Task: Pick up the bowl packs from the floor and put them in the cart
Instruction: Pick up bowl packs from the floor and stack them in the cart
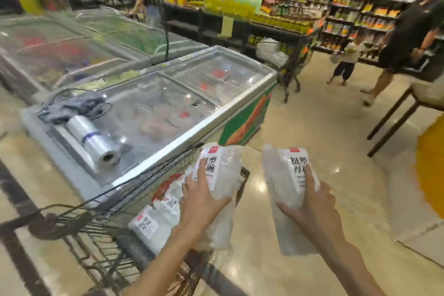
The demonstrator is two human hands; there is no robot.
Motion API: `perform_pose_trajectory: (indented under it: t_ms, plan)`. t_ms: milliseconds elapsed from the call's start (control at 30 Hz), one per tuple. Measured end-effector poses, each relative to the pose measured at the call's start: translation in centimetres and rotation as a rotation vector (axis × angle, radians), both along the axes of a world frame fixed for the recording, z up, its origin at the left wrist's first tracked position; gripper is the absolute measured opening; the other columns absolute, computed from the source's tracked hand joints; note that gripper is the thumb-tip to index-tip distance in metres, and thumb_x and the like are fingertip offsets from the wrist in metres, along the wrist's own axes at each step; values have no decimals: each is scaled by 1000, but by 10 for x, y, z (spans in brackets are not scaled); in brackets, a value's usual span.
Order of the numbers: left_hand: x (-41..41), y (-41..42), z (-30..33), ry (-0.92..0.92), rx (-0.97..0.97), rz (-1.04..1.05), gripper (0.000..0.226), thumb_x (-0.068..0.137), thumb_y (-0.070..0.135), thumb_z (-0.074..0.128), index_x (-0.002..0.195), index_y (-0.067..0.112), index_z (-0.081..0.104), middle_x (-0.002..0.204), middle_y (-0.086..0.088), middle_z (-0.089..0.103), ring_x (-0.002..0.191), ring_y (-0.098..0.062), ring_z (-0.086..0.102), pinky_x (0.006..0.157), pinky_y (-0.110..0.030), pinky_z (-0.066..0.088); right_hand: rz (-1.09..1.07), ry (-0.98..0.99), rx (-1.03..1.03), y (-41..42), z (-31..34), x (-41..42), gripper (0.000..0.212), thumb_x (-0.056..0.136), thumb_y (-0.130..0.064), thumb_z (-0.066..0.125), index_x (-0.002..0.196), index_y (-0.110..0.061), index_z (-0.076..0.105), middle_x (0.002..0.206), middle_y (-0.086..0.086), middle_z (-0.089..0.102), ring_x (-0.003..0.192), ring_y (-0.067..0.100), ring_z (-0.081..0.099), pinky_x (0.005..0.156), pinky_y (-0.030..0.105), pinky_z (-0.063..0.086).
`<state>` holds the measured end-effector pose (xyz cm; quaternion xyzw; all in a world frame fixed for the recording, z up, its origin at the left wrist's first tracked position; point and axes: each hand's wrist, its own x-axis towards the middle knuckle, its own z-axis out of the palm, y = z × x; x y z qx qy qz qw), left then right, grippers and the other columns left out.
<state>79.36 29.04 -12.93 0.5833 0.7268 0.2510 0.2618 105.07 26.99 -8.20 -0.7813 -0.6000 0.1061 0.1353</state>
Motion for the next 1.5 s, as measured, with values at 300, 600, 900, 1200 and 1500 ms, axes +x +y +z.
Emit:
perform_pose_trajectory:
  t_ms: [300, 600, 900, 1200, 1500]
  plan:
    - [-94, 27, -24, -44, -64, 514, 128, 73, 63, 79, 159, 39, -12, 151, -15, 25, 137, -42, 36, 106, -51, 40, 508, 11, 41, 165, -18, -109, 125, 71, -73, 74, 161, -33, -2, 136, 25, 43, 117, 44, 49, 86, 52, 54]
    - [-122, 84, -103, -53, -239, 967, 133, 67, 66, 83, 157, 43, -13, 153, -16, 27, 137, -38, 37, 101, -57, 48, 930, 18, -144, 291, -94, -209, 127, 73, -82, 63, 158, -35, -18, 147, 26, 35, 123, 40, 50, 90, 48, 55]
    - [-119, 114, -217, -78, -492, 1158, 129, 74, 68, 77, 157, 38, -17, 154, -21, 26, 139, -38, 36, 107, -59, 43, 1049, -81, -433, 315, -199, -236, 126, 77, -78, 62, 153, -39, -30, 162, 16, 15, 145, 35, 30, 105, 48, 49]
    - [-147, 139, -336, 47, -585, 1124, 123, 80, 67, 71, 158, 37, -18, 159, -20, 17, 145, -38, 27, 110, -54, 39, 1054, -189, -574, 300, -308, -254, 125, 75, -84, 53, 145, -42, -42, 161, 12, 5, 147, 32, 26, 114, 48, 38]
    - [-154, 142, -388, 261, -557, 1116, 129, 63, 68, 84, 161, 31, 9, 148, -17, 32, 126, -34, 42, 98, -53, 46, 966, -166, -539, 289, -366, -276, 125, 76, -84, 55, 147, -39, -39, 161, 12, 5, 148, 31, 23, 110, 43, 40]
